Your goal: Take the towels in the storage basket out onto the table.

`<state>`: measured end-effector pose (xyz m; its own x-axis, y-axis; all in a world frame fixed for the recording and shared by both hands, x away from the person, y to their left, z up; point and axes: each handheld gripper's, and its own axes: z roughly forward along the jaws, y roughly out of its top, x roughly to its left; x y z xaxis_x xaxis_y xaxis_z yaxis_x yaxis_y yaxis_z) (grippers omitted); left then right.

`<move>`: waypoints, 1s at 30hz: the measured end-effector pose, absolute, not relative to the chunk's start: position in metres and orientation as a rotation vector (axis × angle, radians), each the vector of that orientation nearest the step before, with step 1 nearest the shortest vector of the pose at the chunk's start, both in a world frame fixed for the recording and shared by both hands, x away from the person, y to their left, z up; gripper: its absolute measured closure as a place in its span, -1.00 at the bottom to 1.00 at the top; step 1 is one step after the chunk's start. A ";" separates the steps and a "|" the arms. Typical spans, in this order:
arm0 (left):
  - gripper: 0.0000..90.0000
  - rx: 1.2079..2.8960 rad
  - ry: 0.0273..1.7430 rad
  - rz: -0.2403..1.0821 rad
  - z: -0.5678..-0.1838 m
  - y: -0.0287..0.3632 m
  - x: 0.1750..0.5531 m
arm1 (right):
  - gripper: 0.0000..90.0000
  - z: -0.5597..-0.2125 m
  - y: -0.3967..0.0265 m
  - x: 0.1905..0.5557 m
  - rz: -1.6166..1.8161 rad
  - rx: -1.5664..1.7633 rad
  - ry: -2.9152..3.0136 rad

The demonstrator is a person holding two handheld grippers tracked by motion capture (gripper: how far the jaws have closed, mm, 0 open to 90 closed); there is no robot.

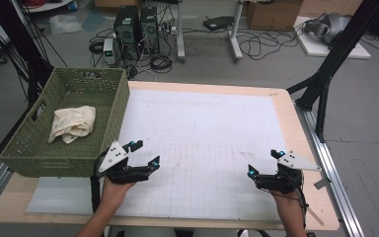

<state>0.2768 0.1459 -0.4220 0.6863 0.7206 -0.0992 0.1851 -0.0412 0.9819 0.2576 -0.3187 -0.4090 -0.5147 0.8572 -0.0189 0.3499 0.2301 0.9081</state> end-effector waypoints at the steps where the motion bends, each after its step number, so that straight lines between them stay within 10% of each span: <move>1: -0.61 1.587 0.763 0.507 -0.422 0.146 0.277 | -0.96 -0.409 -0.319 0.258 1.250 1.105 1.980; 30: -0.61 1.605 0.731 0.504 -0.419 0.142 0.272 | -0.96 -0.408 -0.323 0.261 1.263 1.116 1.972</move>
<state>0.2720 0.1421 -0.4194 0.7050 0.7045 -0.0817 0.1742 -0.0604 0.9829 0.2607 -0.3228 -0.4077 -0.5106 0.8598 -0.0072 0.3532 0.2174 0.9099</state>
